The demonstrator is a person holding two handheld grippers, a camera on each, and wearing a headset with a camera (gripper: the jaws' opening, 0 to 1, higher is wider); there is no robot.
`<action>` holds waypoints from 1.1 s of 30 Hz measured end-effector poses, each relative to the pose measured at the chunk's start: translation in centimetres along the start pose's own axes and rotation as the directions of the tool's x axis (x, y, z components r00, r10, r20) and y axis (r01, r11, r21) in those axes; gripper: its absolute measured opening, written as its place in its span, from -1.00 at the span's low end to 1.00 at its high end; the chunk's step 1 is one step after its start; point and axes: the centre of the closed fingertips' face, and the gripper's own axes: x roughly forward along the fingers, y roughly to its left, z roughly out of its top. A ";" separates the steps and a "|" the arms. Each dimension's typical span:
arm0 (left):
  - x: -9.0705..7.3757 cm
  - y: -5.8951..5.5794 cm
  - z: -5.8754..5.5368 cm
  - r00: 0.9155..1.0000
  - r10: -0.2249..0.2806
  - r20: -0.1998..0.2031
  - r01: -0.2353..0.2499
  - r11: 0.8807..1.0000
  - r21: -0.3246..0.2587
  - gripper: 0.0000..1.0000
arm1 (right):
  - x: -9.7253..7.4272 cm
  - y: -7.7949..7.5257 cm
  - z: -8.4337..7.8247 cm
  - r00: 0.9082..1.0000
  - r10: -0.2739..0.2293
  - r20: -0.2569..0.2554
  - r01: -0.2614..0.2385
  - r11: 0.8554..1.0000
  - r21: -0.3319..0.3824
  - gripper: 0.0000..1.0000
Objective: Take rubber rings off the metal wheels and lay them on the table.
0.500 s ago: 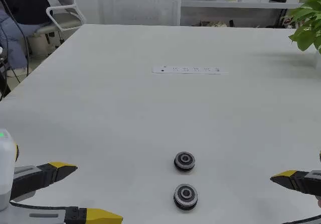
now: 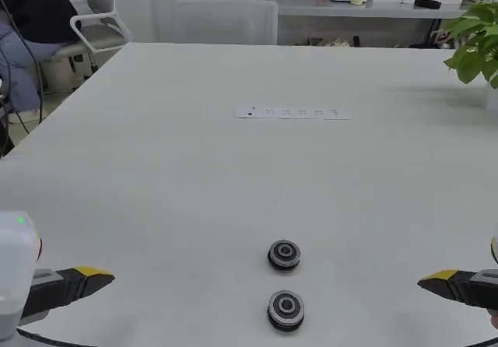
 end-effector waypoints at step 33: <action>0.1 -0.5 -0.2 1.000 -0.031 0.002 0.031 0.998 -0.046 0.91 | 0.0 -0.2 -0.1 1.000 -0.003 0.000 0.003 1.000 0.005 0.98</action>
